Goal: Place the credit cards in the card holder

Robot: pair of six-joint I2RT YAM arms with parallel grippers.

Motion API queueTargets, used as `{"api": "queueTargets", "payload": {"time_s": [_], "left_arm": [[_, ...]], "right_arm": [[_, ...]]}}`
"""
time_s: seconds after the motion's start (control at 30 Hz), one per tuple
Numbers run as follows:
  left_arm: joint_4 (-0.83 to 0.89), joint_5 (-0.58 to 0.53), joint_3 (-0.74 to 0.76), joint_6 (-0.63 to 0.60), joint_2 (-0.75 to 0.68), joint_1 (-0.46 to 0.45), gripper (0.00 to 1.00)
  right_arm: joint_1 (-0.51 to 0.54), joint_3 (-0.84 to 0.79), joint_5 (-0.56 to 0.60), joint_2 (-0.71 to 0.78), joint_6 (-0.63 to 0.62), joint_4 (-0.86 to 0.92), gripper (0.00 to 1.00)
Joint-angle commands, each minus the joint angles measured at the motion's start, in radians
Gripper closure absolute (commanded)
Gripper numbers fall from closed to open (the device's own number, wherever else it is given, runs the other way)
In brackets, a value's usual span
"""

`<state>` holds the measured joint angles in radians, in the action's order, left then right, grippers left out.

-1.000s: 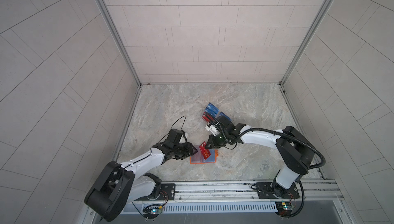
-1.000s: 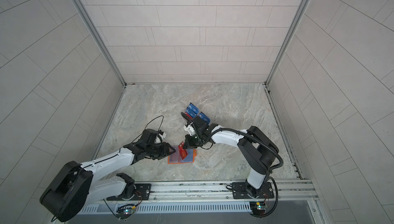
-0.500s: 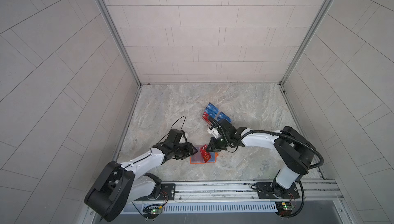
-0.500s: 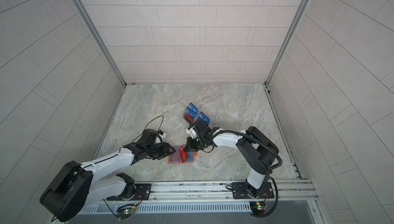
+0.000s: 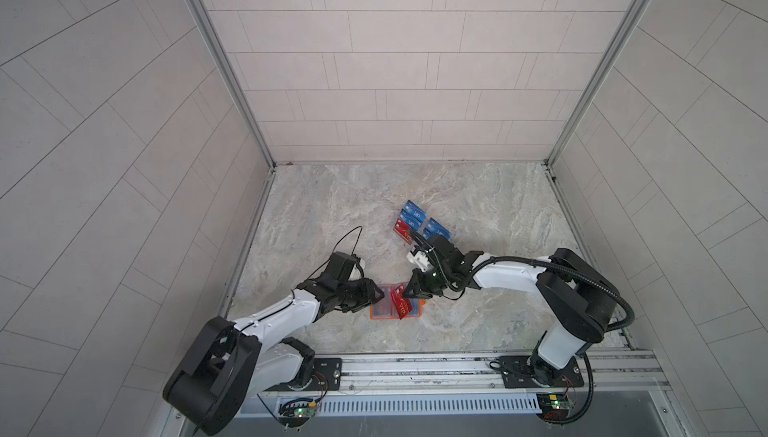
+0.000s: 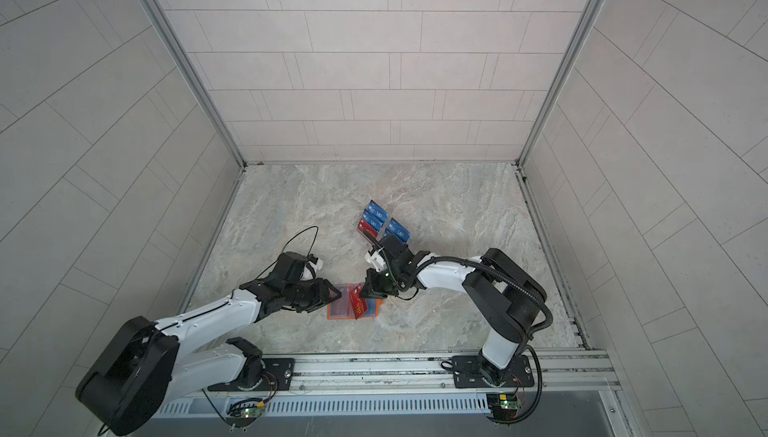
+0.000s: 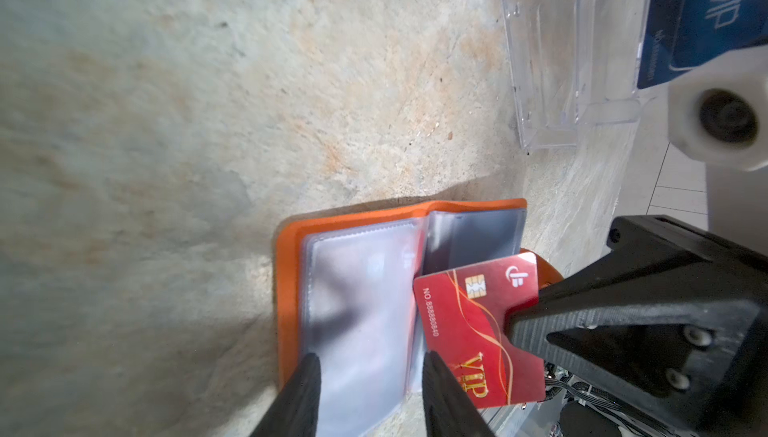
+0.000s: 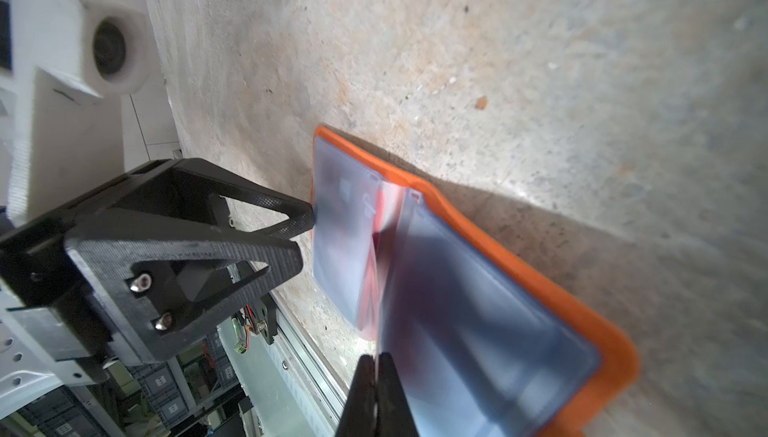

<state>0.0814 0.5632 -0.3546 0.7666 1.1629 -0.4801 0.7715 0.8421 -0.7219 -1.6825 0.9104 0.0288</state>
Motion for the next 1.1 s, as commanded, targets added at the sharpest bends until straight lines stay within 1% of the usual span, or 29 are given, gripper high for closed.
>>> {"api": "queueTargets", "payload": {"time_s": [0.0,0.37,1.07], "left_arm": [[0.025,-0.012,0.01,-0.011,-0.009,-0.005,0.55],[0.018,-0.009,0.011,-0.012,-0.003,-0.008,0.55],[0.018,-0.009,0.016,-0.012,-0.007,-0.008,0.55]], "right_arm": [[0.0,-0.004,0.004,0.014,0.024,0.0,1.0],[-0.001,0.015,0.015,0.003,0.012,0.06,1.0],[-0.001,0.045,0.012,-0.046,0.019,0.03,1.0]]}}
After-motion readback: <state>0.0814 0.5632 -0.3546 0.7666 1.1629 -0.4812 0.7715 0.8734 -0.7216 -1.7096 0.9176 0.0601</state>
